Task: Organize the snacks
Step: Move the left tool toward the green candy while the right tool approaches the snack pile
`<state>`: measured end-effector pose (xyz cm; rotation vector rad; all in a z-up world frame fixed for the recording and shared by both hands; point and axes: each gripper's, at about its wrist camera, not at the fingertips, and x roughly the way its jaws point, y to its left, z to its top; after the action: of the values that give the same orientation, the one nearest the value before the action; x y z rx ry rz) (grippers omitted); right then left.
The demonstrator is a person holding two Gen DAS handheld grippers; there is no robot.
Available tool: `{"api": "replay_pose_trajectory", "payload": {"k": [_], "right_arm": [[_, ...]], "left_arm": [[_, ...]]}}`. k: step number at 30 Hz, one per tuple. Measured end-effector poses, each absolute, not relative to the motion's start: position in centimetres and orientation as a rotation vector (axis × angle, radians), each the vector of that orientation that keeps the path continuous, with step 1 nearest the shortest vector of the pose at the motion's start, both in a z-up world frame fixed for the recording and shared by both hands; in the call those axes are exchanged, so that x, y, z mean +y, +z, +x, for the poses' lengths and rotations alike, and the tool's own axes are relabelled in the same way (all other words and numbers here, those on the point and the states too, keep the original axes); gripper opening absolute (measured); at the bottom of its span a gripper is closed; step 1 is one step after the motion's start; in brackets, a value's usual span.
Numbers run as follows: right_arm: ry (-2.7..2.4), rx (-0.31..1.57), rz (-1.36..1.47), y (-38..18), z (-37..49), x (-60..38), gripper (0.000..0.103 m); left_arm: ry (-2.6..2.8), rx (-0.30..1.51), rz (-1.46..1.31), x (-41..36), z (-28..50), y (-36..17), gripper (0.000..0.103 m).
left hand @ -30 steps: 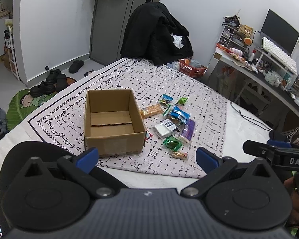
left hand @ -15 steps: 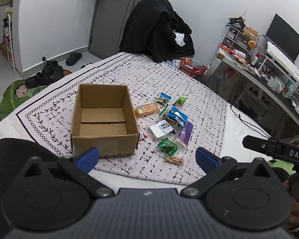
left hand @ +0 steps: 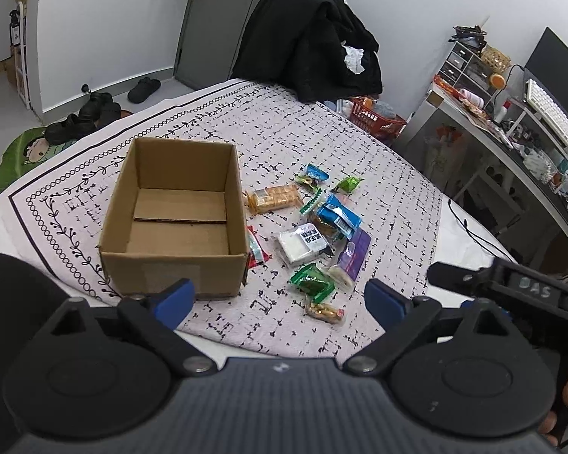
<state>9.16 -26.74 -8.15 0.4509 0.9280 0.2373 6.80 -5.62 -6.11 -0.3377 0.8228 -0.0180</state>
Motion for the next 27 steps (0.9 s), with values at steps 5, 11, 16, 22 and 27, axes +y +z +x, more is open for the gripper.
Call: {"api": "replay_pose_trajectory", "payload": {"k": [5,11,16,22,27], "right_arm": [[0.219,0.964,0.481,-9.5,10.9,-26.2,0.082],[0.191,1.018,0.555,-12.0,12.7,-26.5,0.075],[0.169,1.069,0.635,-13.9,13.8,-26.7,0.074],[0.133,1.142,0.711,-16.2,15.1,-26.6,0.067],[0.122,1.209,0.786,-18.2,16.1,-26.7,0.054]], "left_arm": [[-0.002,0.829,-0.356,-6.4,8.5,-6.8,0.093],[0.011,0.856,-0.363,-7.2,10.7,-8.2,0.088],[0.016,0.884,-0.385,-7.7,12.6,-9.8,0.082],[0.013,0.927,-0.423,-8.1,14.5,-12.1,0.07],[0.019,0.968,-0.439,-8.6,15.7,-13.8,0.062]]}}
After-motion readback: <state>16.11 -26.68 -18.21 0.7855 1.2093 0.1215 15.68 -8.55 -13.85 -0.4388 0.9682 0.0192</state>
